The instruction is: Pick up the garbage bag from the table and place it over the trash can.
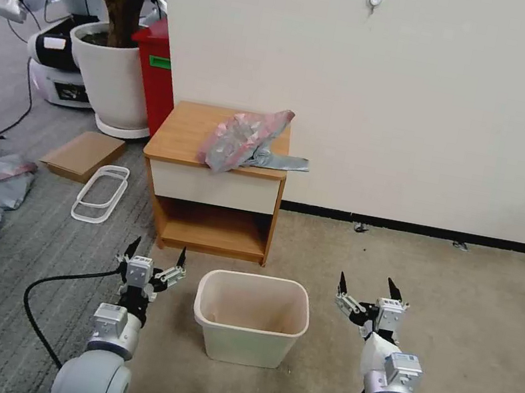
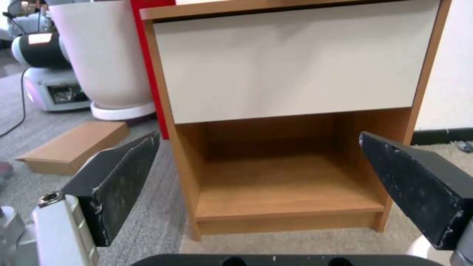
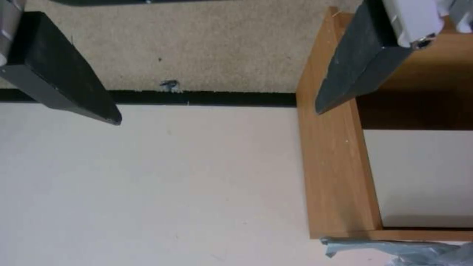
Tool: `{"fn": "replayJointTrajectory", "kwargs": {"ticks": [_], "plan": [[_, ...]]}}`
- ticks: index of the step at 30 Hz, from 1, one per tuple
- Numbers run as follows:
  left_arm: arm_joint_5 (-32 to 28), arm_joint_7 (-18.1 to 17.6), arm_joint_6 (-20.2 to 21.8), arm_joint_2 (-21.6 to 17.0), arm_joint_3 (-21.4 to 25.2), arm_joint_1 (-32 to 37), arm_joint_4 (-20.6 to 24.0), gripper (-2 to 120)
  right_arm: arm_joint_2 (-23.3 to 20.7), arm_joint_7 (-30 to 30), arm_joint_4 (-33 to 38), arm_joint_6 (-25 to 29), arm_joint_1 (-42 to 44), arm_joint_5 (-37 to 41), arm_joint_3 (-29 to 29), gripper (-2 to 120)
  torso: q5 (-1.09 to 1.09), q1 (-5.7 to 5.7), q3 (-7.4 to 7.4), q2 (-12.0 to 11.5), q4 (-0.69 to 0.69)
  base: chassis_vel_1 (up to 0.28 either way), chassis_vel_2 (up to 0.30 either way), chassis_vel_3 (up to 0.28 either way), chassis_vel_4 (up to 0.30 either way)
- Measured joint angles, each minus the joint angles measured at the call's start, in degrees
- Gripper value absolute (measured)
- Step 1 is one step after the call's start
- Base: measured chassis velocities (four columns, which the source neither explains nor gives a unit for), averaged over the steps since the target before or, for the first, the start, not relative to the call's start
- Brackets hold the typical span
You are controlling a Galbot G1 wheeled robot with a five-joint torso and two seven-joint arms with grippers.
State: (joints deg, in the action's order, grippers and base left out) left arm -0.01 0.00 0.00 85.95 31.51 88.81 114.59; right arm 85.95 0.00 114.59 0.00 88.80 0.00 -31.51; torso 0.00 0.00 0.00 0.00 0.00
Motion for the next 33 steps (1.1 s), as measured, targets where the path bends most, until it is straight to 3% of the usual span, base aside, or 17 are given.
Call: {"fn": "replayJointTrajectory", "kwargs": {"ticks": [14, 17, 18, 21, 22, 24, 27, 33], "plan": [[-0.28, 0.0, 0.54, 0.05, 0.06, 0.3, 0.62, 100, 0.06, -0.01, 0.41, -0.35, 0.1, 0.11, -0.14, 100, 0.0, 0.0, 0.0, 0.0, 0.0, 0.0, 0.0, 0.0, 0.0], [-3.11, 0.0, 5.64, 0.92, 0.55, 3.04, 6.28, 100, 1.34, -0.16, 5.42, -4.32, 1.52, 1.99, -1.86, 100, 0.0, 0.0, 0.0, 0.0, 0.0, 0.0, 0.0, 0.0, 0.0], [-3.11, 0.0, 5.64, 0.92, 0.55, 3.04, 6.28, 100, 1.34, -0.16, 5.42, -4.32, 1.52, 1.99, -1.86, 100, 0.0, 0.0, 0.0, 0.0, 0.0, 0.0, 0.0, 0.0, 0.0], [-6.66, 0.0, 12.23, 2.07, 1.2, 6.46, 13.34, 100, 3.07, -0.47, 12.16, -9.8, 3.51, 4.61, -4.2, 100, 0.0, 0.0, 0.0, 0.0, 0.0, 0.0, 0.0, 0.0, 0.0], [-6.66, 0.0, 12.23, 2.07, 1.2, 6.46, 13.34, 100, 3.07, -0.47, 12.16, -9.8, 3.51, 4.61, -4.2, 100, 0.0, 0.0, 0.0, 0.0, 0.0, 0.0, 0.0, 0.0, 0.0], [-9.23, 0.44, 15.32, 2.49, 1.78, 8.7, 17.41, 100, 4.24, -0.72, 16.8, -13.57, 4.85, 6.36, -5.81, 100, 0.0, 0.0, 0.0, 0.0, 0.0, 0.0, 0.0, 0.0, 0.0], [-11.01, 2.18, 13.76, 0.97, 2.59, 9.75, 17.87, 100, 5.0, -0.86, 19.96, -14.76, 5.73, 9.01, -6.98, 100, -0.01, 0.0, 0.0, 0.01, -0.02, 0.0, 0.0, 0.0, 0.0], [-11.42, 3.52, 11.36, -0.29, 2.83, 9.81, 16.62, 100, 3.92, -0.58, 18.35, -9.77, 4.58, 12.63, -6.52, 100, 0.01, 0.0, 0.0, 0.01, -0.01, 0.0, 0.0, 0.0, 0.0]]}}
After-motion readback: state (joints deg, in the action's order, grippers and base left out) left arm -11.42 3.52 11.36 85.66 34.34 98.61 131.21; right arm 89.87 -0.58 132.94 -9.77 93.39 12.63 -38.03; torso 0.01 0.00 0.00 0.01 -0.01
